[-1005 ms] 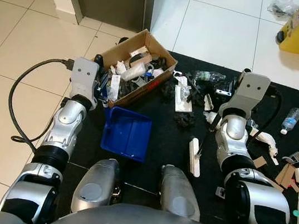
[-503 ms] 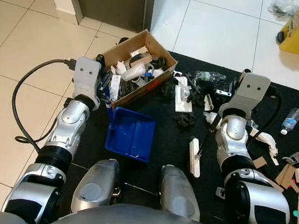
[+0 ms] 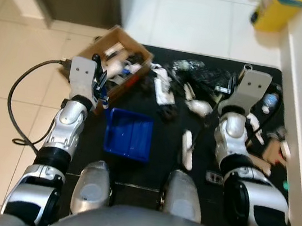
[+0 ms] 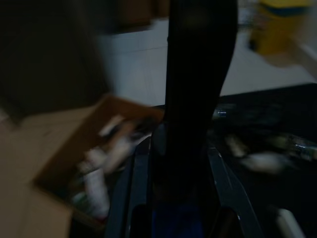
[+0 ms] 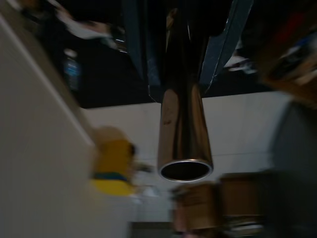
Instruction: Sweep floor
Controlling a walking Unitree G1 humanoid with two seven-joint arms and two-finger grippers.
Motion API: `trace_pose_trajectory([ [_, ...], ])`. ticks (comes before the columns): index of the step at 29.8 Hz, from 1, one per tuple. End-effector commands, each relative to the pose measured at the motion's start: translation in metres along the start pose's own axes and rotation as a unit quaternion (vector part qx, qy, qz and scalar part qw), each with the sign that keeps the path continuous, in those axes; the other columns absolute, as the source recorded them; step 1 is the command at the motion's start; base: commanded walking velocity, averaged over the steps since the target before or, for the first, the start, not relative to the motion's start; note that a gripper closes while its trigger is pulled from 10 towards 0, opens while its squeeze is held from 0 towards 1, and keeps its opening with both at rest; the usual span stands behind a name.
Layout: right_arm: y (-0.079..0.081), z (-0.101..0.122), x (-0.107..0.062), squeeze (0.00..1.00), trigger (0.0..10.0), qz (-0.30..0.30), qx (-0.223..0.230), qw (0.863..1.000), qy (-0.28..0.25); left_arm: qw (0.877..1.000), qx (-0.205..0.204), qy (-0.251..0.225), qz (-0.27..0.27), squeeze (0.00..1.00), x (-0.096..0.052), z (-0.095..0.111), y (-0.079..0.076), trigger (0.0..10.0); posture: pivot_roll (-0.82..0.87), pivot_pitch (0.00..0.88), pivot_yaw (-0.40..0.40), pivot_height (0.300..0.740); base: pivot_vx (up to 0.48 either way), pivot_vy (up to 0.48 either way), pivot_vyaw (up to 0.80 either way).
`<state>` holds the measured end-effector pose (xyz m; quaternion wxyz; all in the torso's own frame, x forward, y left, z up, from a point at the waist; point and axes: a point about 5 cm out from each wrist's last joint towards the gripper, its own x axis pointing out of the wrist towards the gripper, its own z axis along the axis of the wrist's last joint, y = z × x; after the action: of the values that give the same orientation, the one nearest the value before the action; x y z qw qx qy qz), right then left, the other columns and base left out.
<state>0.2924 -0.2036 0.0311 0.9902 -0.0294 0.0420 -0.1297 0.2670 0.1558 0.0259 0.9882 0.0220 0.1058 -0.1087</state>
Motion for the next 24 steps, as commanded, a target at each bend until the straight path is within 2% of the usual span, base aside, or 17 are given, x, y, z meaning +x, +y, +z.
trace_pose_trajectory([
  [1,-0.0043,-0.0038,-0.0010,0.00,10.0,-0.001,-0.019,1.000,0.010,1.000,-0.002,-0.022,0.001,0.00,0.0013,0.0092,0.0019,10.0,0.09,0.000,0.022,0.740,0.000,-0.446,-0.76],
  [10,-0.0039,-0.0043,-0.0015,0.00,10.0,0.001,-0.018,1.000,0.011,1.000,-0.001,-0.019,0.002,0.00,0.0012,0.0086,0.0025,10.0,0.09,0.000,0.020,0.740,0.000,-0.435,-0.76],
  [24,-0.0031,-0.0013,0.0005,0.00,10.0,0.006,-0.027,1.000,0.005,1.000,0.000,-0.012,0.005,0.00,0.0005,0.0059,0.0034,10.0,0.09,0.000,0.016,0.740,0.000,-0.020,0.00],
])
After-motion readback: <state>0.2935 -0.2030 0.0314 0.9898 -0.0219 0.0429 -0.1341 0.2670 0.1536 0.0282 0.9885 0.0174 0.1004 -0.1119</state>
